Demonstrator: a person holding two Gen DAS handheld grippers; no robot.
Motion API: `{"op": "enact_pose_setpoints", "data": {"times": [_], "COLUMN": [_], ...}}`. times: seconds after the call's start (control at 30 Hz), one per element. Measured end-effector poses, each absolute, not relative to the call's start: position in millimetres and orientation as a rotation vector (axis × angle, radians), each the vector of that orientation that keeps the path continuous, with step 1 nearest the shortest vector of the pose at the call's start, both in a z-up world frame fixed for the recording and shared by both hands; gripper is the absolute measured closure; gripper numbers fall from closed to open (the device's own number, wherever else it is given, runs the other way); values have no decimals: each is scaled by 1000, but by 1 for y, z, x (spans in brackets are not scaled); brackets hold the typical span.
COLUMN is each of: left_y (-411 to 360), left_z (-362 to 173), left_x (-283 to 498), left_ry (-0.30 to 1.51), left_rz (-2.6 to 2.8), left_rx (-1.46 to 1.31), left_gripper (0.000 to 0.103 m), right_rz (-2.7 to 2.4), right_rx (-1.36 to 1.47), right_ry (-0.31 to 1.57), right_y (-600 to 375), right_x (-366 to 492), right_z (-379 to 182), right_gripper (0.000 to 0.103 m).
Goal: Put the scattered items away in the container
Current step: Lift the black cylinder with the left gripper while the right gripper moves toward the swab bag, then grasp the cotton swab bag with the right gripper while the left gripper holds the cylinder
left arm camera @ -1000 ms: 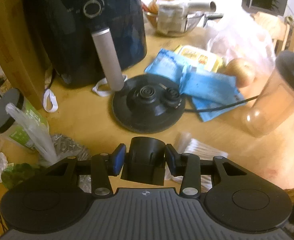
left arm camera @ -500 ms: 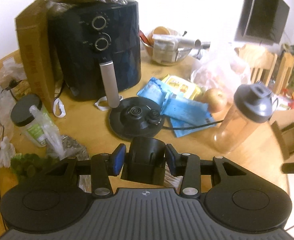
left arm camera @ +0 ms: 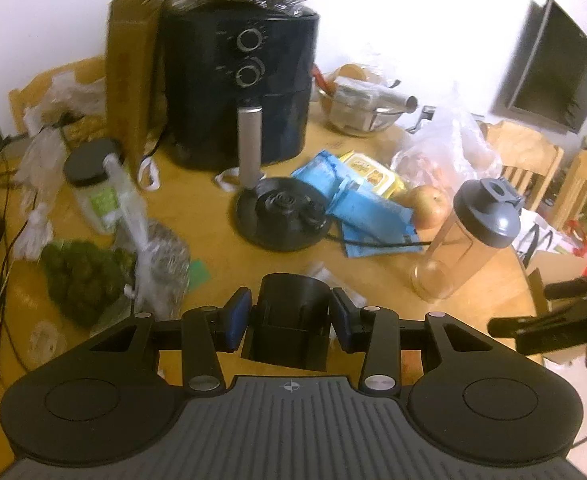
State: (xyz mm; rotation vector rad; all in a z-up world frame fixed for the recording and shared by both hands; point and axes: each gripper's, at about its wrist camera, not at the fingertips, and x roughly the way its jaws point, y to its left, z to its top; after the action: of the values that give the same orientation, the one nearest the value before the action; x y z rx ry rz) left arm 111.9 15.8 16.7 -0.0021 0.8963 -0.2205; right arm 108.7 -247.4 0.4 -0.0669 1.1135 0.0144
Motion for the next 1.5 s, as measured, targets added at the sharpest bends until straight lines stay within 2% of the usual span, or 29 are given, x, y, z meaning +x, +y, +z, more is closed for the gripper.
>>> {"op": "enact_pose_setpoints", "data": {"times": [0.5, 1.5], "left_y": [37, 43], "left_z": [10, 3], "left_x": [72, 54], "left_ry": [935, 948], "left_rz": [-90, -38], "left_rx": [-114, -203], "left_gripper": [61, 61], "right_rz": [153, 297], "right_rx": [-155, -266], "right_ry": [1098, 1081], "right_y": [-211, -175], "right_x": [128, 153], "right_z": [-11, -34], "right_gripper": [0, 0]}}
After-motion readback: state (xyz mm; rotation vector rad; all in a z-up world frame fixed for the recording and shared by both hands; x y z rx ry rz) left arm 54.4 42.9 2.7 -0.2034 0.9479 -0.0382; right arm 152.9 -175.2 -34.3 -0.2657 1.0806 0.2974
